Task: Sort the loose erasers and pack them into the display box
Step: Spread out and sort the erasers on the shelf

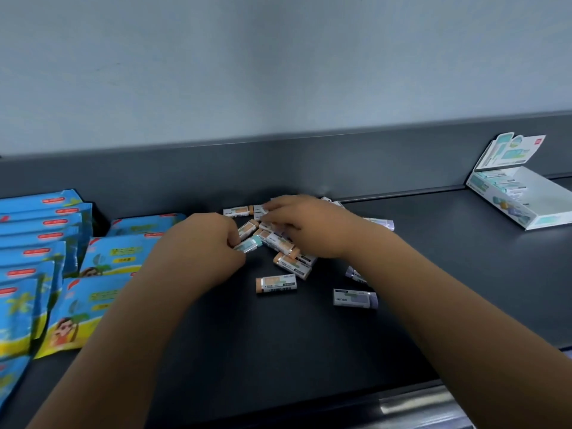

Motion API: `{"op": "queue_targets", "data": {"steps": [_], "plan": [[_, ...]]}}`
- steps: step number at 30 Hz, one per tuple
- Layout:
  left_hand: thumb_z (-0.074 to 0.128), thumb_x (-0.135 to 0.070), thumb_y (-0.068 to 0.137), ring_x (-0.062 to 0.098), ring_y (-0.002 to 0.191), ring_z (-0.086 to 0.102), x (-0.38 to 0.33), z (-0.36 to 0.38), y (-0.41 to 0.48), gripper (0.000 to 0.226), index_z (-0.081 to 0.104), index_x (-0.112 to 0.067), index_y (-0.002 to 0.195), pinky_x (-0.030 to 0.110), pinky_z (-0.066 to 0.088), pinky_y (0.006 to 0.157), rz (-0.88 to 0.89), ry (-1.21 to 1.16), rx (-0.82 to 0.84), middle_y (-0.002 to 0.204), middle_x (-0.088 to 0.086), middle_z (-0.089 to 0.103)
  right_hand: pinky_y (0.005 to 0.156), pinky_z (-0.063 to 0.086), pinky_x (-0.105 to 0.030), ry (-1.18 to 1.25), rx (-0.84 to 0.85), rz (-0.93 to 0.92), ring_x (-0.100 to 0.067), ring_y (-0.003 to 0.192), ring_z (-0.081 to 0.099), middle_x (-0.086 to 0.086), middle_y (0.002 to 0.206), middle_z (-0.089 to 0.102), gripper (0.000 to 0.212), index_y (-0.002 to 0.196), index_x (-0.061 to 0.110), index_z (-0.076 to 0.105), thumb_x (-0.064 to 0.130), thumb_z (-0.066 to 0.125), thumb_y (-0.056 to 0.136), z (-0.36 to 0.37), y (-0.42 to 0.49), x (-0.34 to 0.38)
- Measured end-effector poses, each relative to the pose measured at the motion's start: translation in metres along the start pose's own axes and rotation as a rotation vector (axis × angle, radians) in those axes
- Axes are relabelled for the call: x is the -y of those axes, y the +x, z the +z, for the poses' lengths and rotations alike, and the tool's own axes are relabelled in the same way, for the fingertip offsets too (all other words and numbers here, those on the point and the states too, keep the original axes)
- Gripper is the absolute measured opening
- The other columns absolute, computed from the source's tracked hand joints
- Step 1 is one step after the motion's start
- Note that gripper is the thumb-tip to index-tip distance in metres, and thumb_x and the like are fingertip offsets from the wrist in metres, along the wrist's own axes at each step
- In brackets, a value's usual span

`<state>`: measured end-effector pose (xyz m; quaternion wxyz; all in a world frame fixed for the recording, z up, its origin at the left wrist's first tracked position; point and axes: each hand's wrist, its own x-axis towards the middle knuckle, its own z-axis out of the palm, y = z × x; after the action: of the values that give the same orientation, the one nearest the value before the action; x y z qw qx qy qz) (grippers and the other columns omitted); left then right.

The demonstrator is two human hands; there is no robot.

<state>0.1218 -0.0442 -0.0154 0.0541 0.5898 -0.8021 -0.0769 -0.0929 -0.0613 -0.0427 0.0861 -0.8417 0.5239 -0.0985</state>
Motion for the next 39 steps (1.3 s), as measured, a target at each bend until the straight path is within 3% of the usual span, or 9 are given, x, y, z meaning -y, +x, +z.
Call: {"op": "queue_targets", "data": {"steps": [6,9,12,14,17,19,25,30,39], "plan": [[0.068,-0.039,0.079,0.013,0.081,0.062,0.001,0.003,-0.001,0.009,0.065,-0.03,0.079,0.035,0.056,0.076,-0.006,-0.023,0.002,0.083,-0.011,0.066,0.108,0.043,-0.036,0.014,-0.056,0.068,-0.017,0.126,0.055,0.001,0.135,0.062,0.038,0.129,0.02,0.067,0.009,0.058,0.094,-0.015,-0.021,-0.011],[0.068,-0.039,0.079,0.011,0.08,0.062,0.001,0.003,-0.002,0.01,0.062,-0.031,0.077,0.035,0.056,0.075,-0.004,-0.025,0.01,0.082,-0.012,0.065,0.101,0.047,-0.028,0.302,-0.058,0.206,-0.012,0.12,0.059,0.005,0.131,0.065,0.057,0.141,0.023,0.056,-0.005,0.056,0.091,-0.023,-0.03,-0.017],[0.068,-0.039,0.08,0.011,0.083,0.062,0.0,0.004,-0.003,0.009,0.062,-0.032,0.079,0.035,0.056,0.077,-0.005,-0.034,0.014,0.084,-0.013,0.065,0.088,0.048,-0.019,0.47,-0.285,0.398,-0.015,0.118,0.061,0.001,0.125,0.066,0.064,0.139,0.019,0.055,-0.015,0.048,0.085,-0.032,-0.035,-0.03],[0.068,-0.039,0.08,0.011,0.084,0.062,0.001,0.004,-0.004,0.008,0.063,-0.032,0.081,0.035,0.056,0.079,-0.01,-0.042,0.014,0.086,-0.013,0.065,0.082,0.047,-0.017,0.372,-0.377,0.536,-0.018,0.114,0.062,-0.002,0.123,0.067,0.059,0.131,0.015,0.063,-0.013,0.045,0.083,-0.04,-0.039,-0.039],[0.068,-0.04,0.081,0.011,0.085,0.062,0.002,0.004,-0.004,0.009,0.061,-0.034,0.08,0.034,0.055,0.078,-0.007,-0.035,0.021,0.087,-0.013,0.065,0.091,0.049,-0.026,0.142,-0.206,0.642,-0.022,0.116,0.062,-0.002,0.126,0.069,0.039,0.122,0.016,0.071,0.002,0.056,0.088,-0.045,-0.042,-0.05],[0.068,-0.041,0.081,0.011,0.085,0.062,0.002,0.004,-0.005,0.01,0.06,-0.035,0.079,0.033,0.055,0.078,-0.006,-0.036,0.024,0.088,-0.013,0.065,0.092,0.053,-0.034,0.089,-0.117,0.665,-0.024,0.108,0.064,-0.004,0.117,0.072,0.024,0.11,0.014,0.075,0.018,0.066,0.088,-0.042,-0.043,-0.054],[0.069,-0.04,0.083,0.009,0.085,0.061,-0.001,0.004,-0.005,0.009,0.061,-0.034,0.082,0.032,0.054,0.077,0.013,-0.046,0.028,0.088,-0.014,0.064,0.086,0.058,-0.041,0.06,-0.111,0.686,-0.023,0.094,0.066,-0.006,0.101,0.074,0.026,0.097,0.013,0.077,0.035,0.073,0.083,-0.036,-0.041,-0.056],[0.068,-0.04,0.083,0.008,0.086,0.061,-0.003,0.003,-0.006,0.008,0.062,-0.035,0.084,0.032,0.054,0.078,0.024,-0.041,0.028,0.088,-0.014,0.065,0.082,0.056,-0.032,0.103,-0.096,0.652,-0.017,0.09,0.065,0.004,0.099,0.073,0.009,0.088,0.023,0.073,0.021,0.075,0.08,-0.036,-0.04,-0.057],[0.069,-0.039,0.083,0.008,0.085,0.061,-0.01,0.003,-0.01,0.007,0.064,-0.035,0.085,0.034,0.055,0.078,0.023,-0.069,0.004,0.087,-0.015,0.064,0.079,0.053,-0.026,0.341,-0.125,0.585,-0.008,0.086,0.069,0.012,0.085,0.073,0.019,0.097,0.024,0.078,0.017,0.083,0.079,-0.045,-0.056,-0.068]]}}
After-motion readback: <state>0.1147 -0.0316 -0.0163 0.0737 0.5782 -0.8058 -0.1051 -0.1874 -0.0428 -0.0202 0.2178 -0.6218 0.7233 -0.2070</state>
